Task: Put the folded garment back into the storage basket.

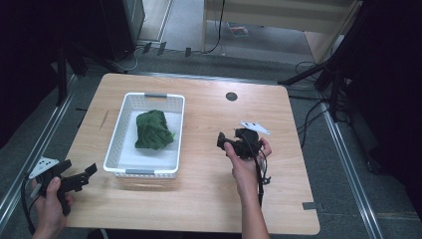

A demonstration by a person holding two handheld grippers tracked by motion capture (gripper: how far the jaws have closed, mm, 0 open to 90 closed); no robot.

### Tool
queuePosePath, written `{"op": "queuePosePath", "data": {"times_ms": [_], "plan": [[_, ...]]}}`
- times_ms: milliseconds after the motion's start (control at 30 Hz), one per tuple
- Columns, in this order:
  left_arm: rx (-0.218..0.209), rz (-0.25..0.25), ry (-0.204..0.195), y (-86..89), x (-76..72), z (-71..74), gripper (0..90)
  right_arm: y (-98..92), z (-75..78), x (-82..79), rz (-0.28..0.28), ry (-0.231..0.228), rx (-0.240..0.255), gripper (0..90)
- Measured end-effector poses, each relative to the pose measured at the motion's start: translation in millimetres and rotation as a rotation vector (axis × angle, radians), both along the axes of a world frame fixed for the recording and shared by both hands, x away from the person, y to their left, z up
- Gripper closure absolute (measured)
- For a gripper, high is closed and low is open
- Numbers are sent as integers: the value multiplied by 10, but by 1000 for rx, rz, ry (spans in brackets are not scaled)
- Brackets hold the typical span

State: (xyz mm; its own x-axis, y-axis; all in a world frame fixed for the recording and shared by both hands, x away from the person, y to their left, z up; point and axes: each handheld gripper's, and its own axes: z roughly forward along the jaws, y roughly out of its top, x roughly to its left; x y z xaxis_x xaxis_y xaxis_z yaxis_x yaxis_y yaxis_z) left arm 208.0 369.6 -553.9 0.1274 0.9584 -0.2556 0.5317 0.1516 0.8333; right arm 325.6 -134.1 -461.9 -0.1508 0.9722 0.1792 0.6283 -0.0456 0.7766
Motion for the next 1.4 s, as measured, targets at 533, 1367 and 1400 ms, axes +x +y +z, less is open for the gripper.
{"op": "queuePosePath", "data": {"times_ms": [533, 1367, 1400], "plan": [[-1, 4, 0, 2, -1, 0, 0, -603, -200, -250, -79, -16, -20, 129], [-2, 2, -1, 0, -4, -1, 0, -1505, -574, -592, -183, 63, -68, 132], [-2, 3, -2, -3, -4, -1, 0, -1536, -582, -608, -189, 69, -72, 133]]}}
